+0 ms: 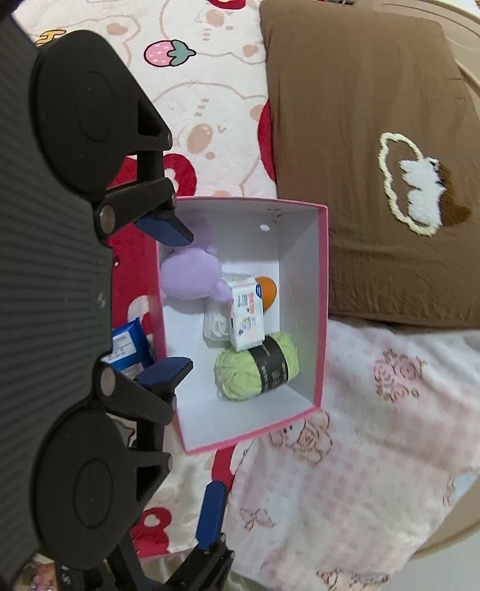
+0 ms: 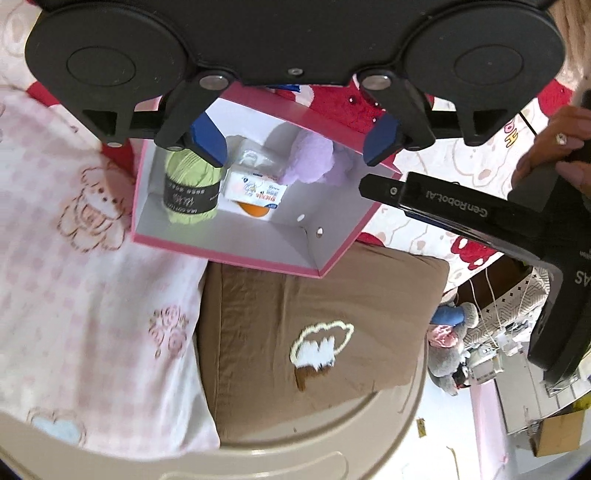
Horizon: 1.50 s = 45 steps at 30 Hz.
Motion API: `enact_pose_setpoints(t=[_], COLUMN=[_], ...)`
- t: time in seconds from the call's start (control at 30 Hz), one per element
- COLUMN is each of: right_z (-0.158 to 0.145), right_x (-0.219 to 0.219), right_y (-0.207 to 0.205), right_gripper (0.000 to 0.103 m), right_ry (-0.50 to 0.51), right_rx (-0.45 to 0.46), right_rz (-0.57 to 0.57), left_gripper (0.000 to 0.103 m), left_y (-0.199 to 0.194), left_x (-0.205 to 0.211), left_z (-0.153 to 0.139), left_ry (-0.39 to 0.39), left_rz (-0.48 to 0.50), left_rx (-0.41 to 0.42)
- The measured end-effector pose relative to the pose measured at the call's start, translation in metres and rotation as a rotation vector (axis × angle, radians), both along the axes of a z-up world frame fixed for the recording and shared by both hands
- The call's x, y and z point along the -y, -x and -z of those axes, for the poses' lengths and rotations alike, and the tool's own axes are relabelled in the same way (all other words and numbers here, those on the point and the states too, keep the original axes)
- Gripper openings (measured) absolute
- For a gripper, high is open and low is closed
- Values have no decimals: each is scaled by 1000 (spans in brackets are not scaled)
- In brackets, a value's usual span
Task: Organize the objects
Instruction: 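Lower the plush toy into the box, open the left gripper, withdraw, then move the left tool down to the blue snack packet beside the box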
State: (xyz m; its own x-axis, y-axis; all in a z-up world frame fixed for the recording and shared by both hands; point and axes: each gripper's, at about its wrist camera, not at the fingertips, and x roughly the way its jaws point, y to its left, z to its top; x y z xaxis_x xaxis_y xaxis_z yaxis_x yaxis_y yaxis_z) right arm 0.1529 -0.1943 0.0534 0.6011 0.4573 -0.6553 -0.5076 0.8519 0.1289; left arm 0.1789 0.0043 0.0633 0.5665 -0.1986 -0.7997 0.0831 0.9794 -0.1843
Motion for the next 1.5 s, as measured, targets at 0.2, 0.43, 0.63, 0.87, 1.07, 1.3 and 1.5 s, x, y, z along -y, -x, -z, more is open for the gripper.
enact_pose_setpoints(t=[0.2,0.43,0.63,0.87,1.07,1.3,1.5], right_z=[-13,-22,-21,0,19,59,97], right_x=[7,3,-3,-2,1,-2,-10], right_y=[21,48,72,93,99,103,102], right_gripper=[88,92,94,93,93,93,93], right_ry=[29,89,179,235,217,167,228], right_rx=[54,121,142,119,65,45,38], right_rz=[-24,-62,-87,-117,-108,-87,-64], left_gripper=[66,76,78,78,78,78,76], left_y=[19,36,44,59,66,62,59], left_x=[10,27,28,30,33,42,47], left_z=[-13,-14,-5,20,51,97,137], left_ry=[-15,-18,-26,-7,-7,7,23], left_rz=[40,107,120,173,200,234,219], left_rx=[12,27,12,29,2,-67,-135])
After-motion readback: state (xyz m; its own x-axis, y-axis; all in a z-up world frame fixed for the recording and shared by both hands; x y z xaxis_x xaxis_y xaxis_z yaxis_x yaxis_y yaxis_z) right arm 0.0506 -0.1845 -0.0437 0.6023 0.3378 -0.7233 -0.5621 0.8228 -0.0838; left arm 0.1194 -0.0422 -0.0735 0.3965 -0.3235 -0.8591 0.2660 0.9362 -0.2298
